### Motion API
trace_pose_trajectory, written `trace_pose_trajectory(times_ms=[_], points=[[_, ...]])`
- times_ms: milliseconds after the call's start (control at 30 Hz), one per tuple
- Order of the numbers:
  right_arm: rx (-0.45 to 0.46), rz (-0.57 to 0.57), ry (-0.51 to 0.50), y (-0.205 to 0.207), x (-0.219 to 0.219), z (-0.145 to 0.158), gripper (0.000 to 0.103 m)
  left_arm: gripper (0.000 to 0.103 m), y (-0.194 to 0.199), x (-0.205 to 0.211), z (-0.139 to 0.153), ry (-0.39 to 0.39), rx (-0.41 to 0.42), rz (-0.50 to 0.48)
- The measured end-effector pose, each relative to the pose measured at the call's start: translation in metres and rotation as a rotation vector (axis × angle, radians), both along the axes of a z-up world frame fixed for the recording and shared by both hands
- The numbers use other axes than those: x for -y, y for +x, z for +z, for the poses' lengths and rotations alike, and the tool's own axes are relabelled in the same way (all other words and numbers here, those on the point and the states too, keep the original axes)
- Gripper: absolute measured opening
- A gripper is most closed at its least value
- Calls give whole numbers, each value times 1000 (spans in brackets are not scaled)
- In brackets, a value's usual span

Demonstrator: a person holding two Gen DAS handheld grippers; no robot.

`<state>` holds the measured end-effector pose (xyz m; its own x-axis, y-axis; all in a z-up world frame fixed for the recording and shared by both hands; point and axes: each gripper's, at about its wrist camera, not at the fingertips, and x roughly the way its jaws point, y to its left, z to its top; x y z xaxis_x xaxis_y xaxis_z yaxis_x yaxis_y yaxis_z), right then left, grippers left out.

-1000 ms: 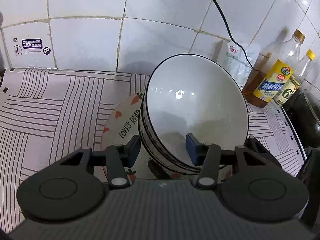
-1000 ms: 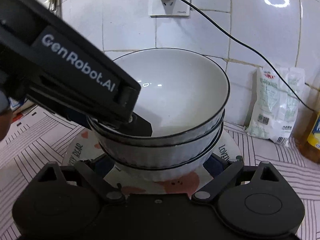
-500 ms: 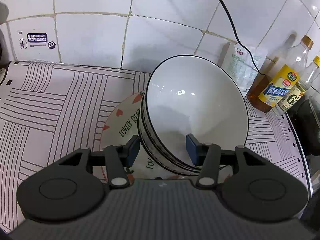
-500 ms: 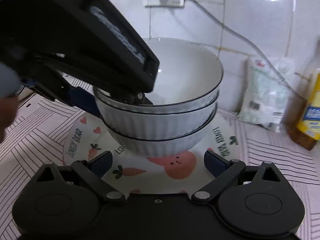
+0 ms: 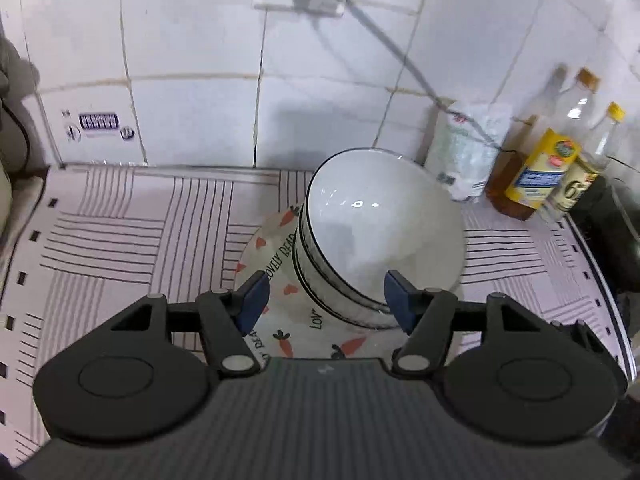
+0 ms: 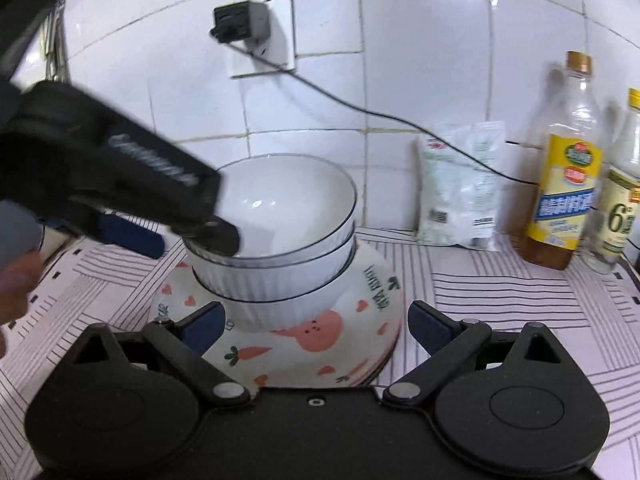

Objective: Organize plates and bowls

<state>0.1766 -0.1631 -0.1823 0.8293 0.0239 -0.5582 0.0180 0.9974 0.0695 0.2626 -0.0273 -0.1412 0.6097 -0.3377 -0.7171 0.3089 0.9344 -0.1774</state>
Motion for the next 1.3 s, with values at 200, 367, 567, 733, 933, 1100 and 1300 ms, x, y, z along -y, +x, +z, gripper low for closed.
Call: trace_pose_trajectory(times_ms=[200, 367, 567, 733, 933, 1100, 1300], points=[[-33, -39, -14, -21, 1, 25, 100, 72, -44, -22, 23, 57, 60, 40], [-72, -70, -41, -40, 0, 50, 100, 84, -76, -36, 37, 82, 77, 50], [-97, -119, -61, -63, -3, 80, 101, 101, -106, -43, 58, 160, 88, 84], [-118, -164, -73, -83, -3, 104, 101, 101, -123, -47, 71, 191, 65, 85], [-169, -214, -119, -107, -10, 124, 103, 101, -145, -55, 81, 205, 32, 115], [-236, -215, -120, -119, -16, 135, 103, 101, -166, -63, 89, 203, 43, 124], [-260, -225, -77, -137, -18, 149, 103, 101, -184, -69, 99, 210, 51, 115]])
